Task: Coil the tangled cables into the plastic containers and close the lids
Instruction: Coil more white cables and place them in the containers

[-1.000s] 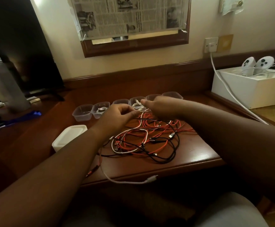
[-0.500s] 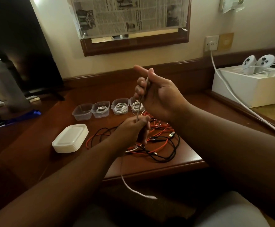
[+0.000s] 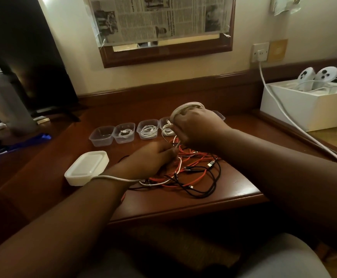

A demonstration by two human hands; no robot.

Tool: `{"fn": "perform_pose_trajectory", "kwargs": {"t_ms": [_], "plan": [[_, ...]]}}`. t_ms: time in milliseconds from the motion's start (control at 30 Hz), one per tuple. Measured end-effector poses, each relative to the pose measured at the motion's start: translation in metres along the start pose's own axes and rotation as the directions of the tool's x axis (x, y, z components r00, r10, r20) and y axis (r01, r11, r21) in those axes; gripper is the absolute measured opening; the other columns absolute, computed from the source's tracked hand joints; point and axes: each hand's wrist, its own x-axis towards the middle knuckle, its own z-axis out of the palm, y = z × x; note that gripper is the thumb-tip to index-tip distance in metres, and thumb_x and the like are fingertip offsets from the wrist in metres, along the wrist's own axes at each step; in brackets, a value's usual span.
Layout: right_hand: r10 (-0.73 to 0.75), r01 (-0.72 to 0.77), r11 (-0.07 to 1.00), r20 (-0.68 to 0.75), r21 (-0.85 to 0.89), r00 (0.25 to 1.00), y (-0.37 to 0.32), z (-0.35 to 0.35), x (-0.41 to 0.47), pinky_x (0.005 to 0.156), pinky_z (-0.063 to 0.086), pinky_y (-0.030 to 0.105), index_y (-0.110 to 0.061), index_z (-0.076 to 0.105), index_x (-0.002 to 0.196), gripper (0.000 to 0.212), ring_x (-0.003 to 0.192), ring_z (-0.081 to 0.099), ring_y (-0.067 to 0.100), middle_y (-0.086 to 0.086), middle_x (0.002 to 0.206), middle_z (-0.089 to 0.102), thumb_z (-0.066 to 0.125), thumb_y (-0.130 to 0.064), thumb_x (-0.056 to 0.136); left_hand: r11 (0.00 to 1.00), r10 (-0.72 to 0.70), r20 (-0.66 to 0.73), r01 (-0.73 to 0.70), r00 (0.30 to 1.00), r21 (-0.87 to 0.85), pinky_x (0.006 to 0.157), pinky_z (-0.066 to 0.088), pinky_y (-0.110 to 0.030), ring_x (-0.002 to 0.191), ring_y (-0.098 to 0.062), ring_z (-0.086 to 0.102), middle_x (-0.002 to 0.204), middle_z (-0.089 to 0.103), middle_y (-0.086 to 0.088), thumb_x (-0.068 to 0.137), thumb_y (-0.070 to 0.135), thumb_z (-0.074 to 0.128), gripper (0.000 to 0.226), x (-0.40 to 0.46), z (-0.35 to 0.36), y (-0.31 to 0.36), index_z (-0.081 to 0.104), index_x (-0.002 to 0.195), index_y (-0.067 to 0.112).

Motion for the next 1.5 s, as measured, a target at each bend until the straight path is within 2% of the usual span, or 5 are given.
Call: {"fn": "perform_pose_trajectory", "kwargs": {"t_ms": [433, 967, 1233, 1333, 1500], "plan": [[-0.208, -0.547, 0.132, 0.562, 0.827, 0.800, 0.003, -0.006, -0.003, 0.043, 0.013, 0.027, -0.016, 0.032, 0.057, 0.049, 0.044, 0.014, 0.013, -0.003, 0.051, 0.023, 0.028, -0.030, 0.104, 0.682, -0.080, 0.155, 0.167, 0.985, -0.712, 0.040, 0.029, -0.018, 0.041, -0.013, 0.040, 0.055, 0.045, -0.001, 0.095, 0.037, 0.047, 0.032, -0.011, -0.008, 0.002, 0.062, 0.077, 0.016], [-0.115, -0.584, -0.206, 0.574, 0.785, 0.811, 0.006, -0.007, 0.004, 0.042, 0.008, 0.024, -0.021, 0.034, 0.051, 0.053, 0.037, 0.016, 0.010, -0.005, 0.044, 0.024, 0.032, -0.032, 0.103, 0.955, 0.297, -0.584, -0.243, 0.755, 0.170, 0.070, 0.044, -0.007, 0.089, 0.002, 0.056, 0.105, 0.059, 0.007, 0.099, 0.021, 0.057, 0.013, -0.006, -0.002, 0.016, 0.063, 0.107, 0.027], [-0.056, -0.263, -0.659, 0.303, 0.705, 0.951, -0.010, -0.018, 0.002, 0.055, 0.032, 0.030, -0.010, 0.051, 0.078, 0.048, 0.054, 0.034, 0.015, 0.000, 0.062, 0.034, 0.028, -0.047, 0.099, 0.807, -0.069, -0.375, -0.170, 0.924, -0.566, 0.050, 0.047, -0.026, 0.055, -0.013, 0.052, 0.071, 0.061, -0.003, 0.103, 0.021, 0.047, 0.021, -0.002, 0.014, 0.029, 0.067, 0.097, 0.023], [0.168, -0.115, -0.550, 0.245, 0.827, 0.955, -0.017, -0.023, 0.004, 0.063, 0.036, 0.030, -0.011, 0.051, 0.086, 0.045, 0.062, 0.041, 0.015, 0.002, 0.070, 0.039, 0.025, -0.045, 0.102, 0.699, -0.133, -0.161, -0.023, 0.978, -0.715, 0.042, 0.032, -0.020, 0.049, -0.009, 0.035, 0.065, 0.048, 0.001, 0.103, 0.018, 0.045, 0.020, -0.001, 0.021, 0.034, 0.063, 0.096, 0.019], [0.360, -0.162, 0.489, -0.029, 0.857, 0.933, -0.022, -0.016, -0.001, 0.063, 0.043, 0.024, -0.010, 0.054, 0.096, 0.034, 0.070, 0.049, 0.009, 0.002, 0.083, 0.053, 0.029, -0.032, 0.107, 0.848, -0.089, -0.057, 0.046, 0.994, -0.527, 0.041, 0.024, -0.017, 0.043, -0.008, 0.029, 0.061, 0.039, 0.000, 0.103, 0.017, 0.046, 0.024, 0.003, 0.019, 0.028, 0.068, 0.094, 0.024]]}}
